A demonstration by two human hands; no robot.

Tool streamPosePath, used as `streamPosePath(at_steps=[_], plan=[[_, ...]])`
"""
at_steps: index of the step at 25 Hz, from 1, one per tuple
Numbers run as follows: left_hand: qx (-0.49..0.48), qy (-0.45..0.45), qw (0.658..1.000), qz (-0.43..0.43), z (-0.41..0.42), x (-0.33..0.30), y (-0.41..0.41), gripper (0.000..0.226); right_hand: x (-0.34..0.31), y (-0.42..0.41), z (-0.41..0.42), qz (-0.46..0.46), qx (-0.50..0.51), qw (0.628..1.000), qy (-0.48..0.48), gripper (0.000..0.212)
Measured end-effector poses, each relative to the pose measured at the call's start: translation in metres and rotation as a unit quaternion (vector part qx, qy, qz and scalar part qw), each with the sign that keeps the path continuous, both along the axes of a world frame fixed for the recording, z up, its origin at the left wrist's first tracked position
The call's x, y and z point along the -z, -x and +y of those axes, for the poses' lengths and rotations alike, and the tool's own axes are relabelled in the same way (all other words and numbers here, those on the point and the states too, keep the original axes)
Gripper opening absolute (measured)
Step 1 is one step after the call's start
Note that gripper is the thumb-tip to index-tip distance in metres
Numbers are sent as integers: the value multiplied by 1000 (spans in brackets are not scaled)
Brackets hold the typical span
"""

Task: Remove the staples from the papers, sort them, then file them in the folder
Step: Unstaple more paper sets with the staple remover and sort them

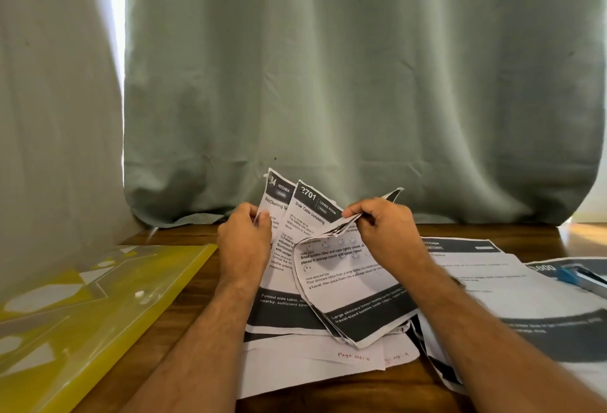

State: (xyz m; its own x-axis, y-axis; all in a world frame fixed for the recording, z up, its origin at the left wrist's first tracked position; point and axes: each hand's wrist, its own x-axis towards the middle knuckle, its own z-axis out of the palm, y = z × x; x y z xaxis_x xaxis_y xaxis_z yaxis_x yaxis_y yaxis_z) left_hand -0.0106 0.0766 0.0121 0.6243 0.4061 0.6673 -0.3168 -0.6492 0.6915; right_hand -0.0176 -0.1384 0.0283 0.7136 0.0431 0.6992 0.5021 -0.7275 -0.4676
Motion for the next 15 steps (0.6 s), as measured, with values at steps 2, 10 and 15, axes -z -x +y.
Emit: streamPosePath(at_steps=[2,10,15], plan=[[10,40,999,-15,-2,-5,5,12,-3,3,3,-13,1,1000,-4,22],[37,33,995,-83,-15,-62,29,11,-57,13,27,-136,7,990,30,25],[77,15,990,-117,-17,-104,39,1,-106,17,37,-213,20,977,-4,29]])
